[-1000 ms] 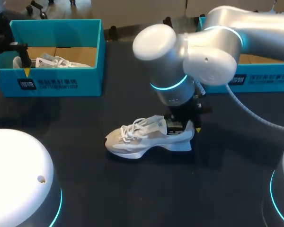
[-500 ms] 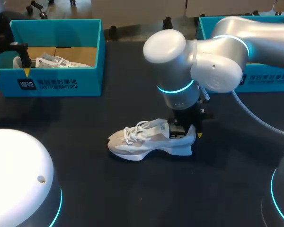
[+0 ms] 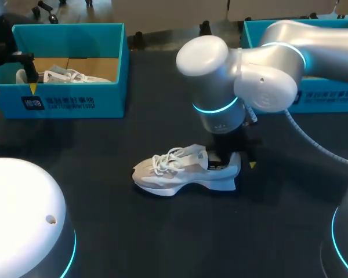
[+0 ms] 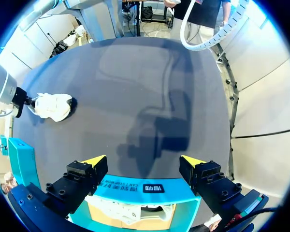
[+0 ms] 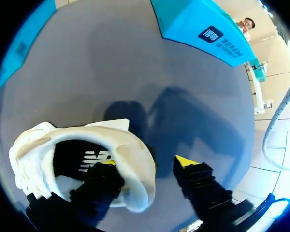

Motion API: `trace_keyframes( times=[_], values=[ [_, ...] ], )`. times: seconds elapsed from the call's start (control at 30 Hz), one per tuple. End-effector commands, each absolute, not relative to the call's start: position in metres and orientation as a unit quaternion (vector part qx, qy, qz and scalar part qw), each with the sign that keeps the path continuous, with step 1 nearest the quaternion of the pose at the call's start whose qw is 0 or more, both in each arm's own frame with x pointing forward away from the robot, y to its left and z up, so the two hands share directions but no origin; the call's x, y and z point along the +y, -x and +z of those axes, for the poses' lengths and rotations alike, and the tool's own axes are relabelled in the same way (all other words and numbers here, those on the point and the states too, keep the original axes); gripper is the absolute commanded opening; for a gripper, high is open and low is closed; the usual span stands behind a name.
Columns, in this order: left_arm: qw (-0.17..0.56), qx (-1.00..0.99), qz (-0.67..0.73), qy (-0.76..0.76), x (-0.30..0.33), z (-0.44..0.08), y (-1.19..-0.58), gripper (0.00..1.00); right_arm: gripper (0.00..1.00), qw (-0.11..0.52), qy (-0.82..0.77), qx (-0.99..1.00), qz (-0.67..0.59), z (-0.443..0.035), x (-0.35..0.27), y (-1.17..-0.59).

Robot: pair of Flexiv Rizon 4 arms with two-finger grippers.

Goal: Take the shoe out of the shoebox, open the shoe tongue, remove and reinsert the insole, then place the shoe into the shoebox

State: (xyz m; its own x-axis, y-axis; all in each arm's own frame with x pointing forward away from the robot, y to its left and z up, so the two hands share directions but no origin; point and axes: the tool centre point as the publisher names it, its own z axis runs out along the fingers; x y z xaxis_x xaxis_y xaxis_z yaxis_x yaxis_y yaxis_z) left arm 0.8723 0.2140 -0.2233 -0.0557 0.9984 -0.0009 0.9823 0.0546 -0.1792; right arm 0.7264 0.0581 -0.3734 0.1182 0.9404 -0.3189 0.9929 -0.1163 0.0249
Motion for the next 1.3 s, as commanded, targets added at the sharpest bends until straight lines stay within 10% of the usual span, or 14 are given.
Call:
trace_keyframes(
  times=[0.03,0.17,1.3],
  values=[
    [0.061,-0.724,0.063,0.684,0.214,-0.223,-0.871,1.00,0.83,0.126,-0.728,0.664,-0.110,-0.356,0.060,-0.718],
    [0.061,-0.724,0.063,0.684,0.214,-0.223,-0.871,1.00,1.00,0.128,-0.715,0.679,-0.105,-0.342,0.060,-0.710],
    [0.061,-0.724,0.063,0.684,0.214,-0.223,-0.871,1.00,1.00,0.092,-0.292,0.937,0.166,-0.234,0.086,-0.705]
  ],
)
